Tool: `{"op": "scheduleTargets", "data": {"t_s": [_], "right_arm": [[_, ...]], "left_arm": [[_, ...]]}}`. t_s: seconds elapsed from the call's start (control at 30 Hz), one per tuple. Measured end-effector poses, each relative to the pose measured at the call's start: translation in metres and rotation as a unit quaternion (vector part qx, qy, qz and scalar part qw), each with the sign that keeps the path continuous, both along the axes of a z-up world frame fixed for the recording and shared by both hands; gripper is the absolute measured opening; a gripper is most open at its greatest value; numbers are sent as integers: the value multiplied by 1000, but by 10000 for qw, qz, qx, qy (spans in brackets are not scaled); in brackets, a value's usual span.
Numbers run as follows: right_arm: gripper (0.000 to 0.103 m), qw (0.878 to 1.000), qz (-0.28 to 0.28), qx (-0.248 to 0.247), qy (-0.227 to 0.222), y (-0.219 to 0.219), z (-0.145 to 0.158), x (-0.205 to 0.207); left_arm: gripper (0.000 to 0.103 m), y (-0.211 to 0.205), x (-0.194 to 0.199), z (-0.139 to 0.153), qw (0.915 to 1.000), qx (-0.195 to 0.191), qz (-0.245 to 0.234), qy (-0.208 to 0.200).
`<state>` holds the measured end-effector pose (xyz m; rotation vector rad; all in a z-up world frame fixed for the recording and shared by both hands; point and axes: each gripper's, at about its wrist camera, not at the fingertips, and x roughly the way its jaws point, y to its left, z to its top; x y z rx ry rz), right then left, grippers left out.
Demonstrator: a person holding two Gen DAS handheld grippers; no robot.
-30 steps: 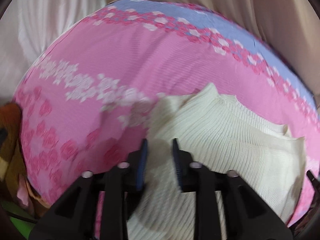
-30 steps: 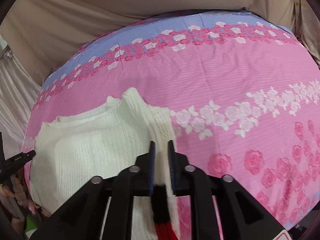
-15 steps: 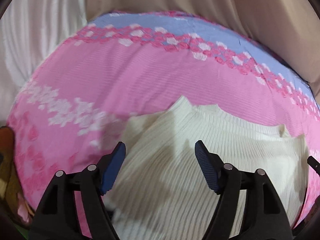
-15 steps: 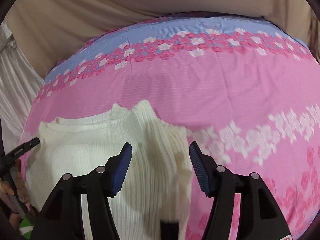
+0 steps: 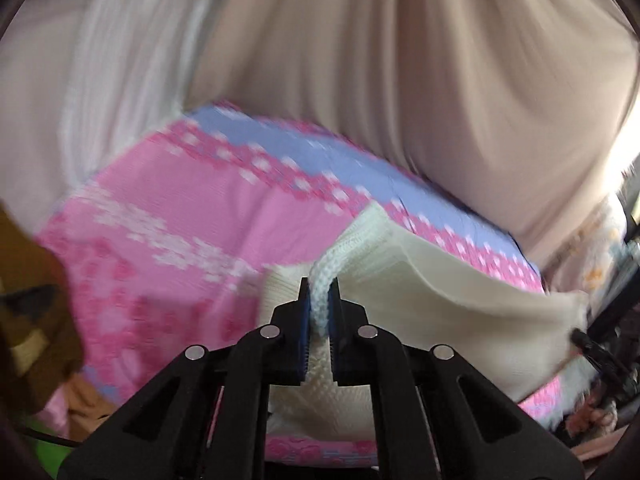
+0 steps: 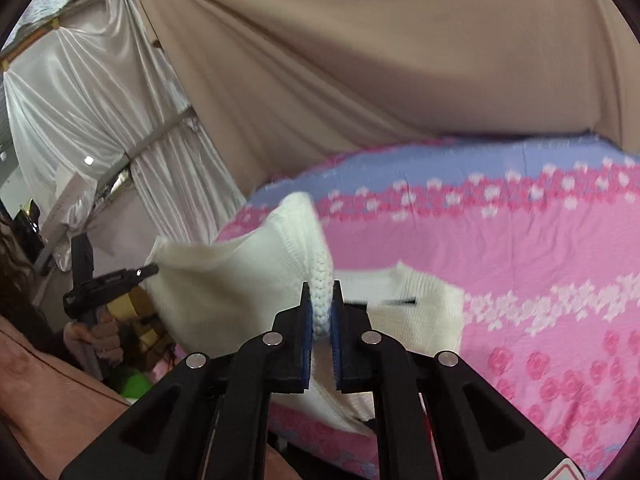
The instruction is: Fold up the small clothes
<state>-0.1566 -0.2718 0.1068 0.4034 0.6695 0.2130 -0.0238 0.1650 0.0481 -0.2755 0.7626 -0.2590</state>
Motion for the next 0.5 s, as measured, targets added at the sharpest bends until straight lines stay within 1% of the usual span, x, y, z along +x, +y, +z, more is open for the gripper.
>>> {"op": "scheduleTargets", "data": {"t_s": [0.03,0.07,0.1,0.13,0.17,0.2,0.23,0.27,0.3,0.33,0.37,0.4,0.43,0.47,0.5], "right_arm": [[7,9998,-96,-25,-148,-2,10,2],[7,9996,-170,-58,-204,-8,14,5],[7,9995,-244,-120,-189,-10,12,13],[7,9992,-323,-216,-99,-13,4,23],[8,9983,-465,-319,132,-19,-17,39],[8,9974,-533,-306,375,-25,-37,50],[8,9943,-652,-307,790,-31,-70,64],[10,9881,-817,-370,1248,-39,-112,79],[10,9820,-913,-357,1616,-44,-144,89],[11,9719,-1094,-400,2048,-49,-178,97],[11,9605,-1297,-528,2404,-52,-201,101],[11,9585,-1417,-459,2429,-52,-207,99],[13,9636,-1503,-290,2190,-51,-196,92],[13,9688,-1528,-192,1942,-47,-181,84],[14,9722,-1520,-227,1768,-44,-166,76]], "left_arm": [[7,3,1,5,9999,-83,103,-18],[7,3,5,7,9997,-155,184,-18],[7,-2,13,6,9996,-221,183,12],[7,-5,20,1,9997,-162,192,80],[8,-18,37,-11,9996,9,139,260],[9,-26,46,-21,9993,143,21,352],[11,-41,61,-41,9977,484,10,467],[11,-54,76,-68,9946,795,-30,660],[11,-63,85,-91,9919,945,-119,841],[11,-71,97,-121,9879,1113,-87,1080],[10,-78,107,-153,9833,1246,-39,1328],[10,-79,110,-167,9803,1340,44,1451],[9,-77,108,-171,9786,1406,186,1492],[11,-73,101,-164,9829,1216,206,1364],[11,-69,93,-156,9861,1088,214,1241]]}}
